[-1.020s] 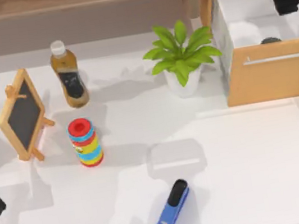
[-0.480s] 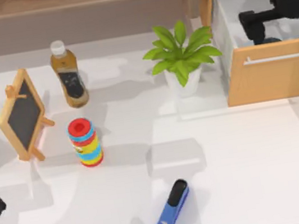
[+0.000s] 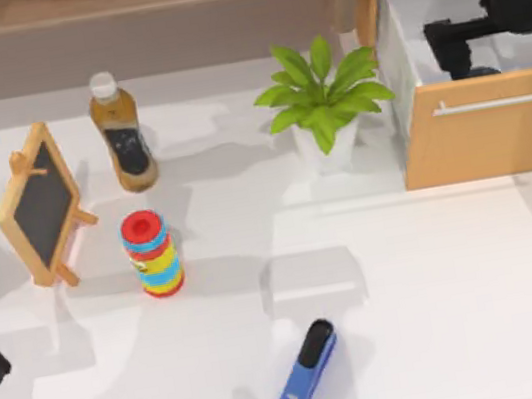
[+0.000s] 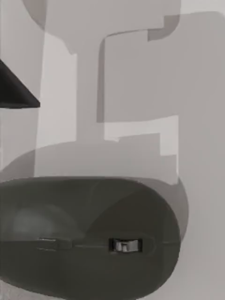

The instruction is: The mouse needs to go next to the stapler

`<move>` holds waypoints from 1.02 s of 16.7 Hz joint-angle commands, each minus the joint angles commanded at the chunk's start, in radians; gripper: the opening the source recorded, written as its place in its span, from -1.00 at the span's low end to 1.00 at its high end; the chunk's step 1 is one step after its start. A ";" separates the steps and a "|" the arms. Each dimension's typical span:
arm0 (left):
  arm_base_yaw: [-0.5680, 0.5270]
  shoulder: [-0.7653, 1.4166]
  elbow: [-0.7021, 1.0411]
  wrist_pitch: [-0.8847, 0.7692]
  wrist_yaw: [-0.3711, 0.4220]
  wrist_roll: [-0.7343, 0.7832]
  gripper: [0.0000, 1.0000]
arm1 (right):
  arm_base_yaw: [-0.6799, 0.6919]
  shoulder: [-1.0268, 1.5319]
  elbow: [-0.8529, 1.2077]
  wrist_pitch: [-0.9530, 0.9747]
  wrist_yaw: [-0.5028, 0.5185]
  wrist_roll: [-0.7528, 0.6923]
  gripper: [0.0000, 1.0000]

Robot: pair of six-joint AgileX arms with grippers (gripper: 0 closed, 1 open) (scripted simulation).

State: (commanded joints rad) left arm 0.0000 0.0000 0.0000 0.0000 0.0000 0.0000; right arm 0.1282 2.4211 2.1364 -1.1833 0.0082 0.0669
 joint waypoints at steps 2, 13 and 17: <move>0.000 0.000 0.000 0.000 0.000 0.000 1.00 | 0.001 -0.003 -0.008 0.007 0.000 -0.001 1.00; 0.000 0.000 0.000 0.000 0.000 0.000 1.00 | 0.004 0.009 -0.056 0.070 0.002 0.001 1.00; 0.000 0.000 0.000 0.000 0.000 0.000 1.00 | 0.002 0.032 -0.058 0.090 0.001 0.001 1.00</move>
State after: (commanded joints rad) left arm 0.0000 0.0000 0.0000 0.0000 0.0000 0.0000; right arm 0.1306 2.4531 2.0780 -1.0929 0.0089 0.0683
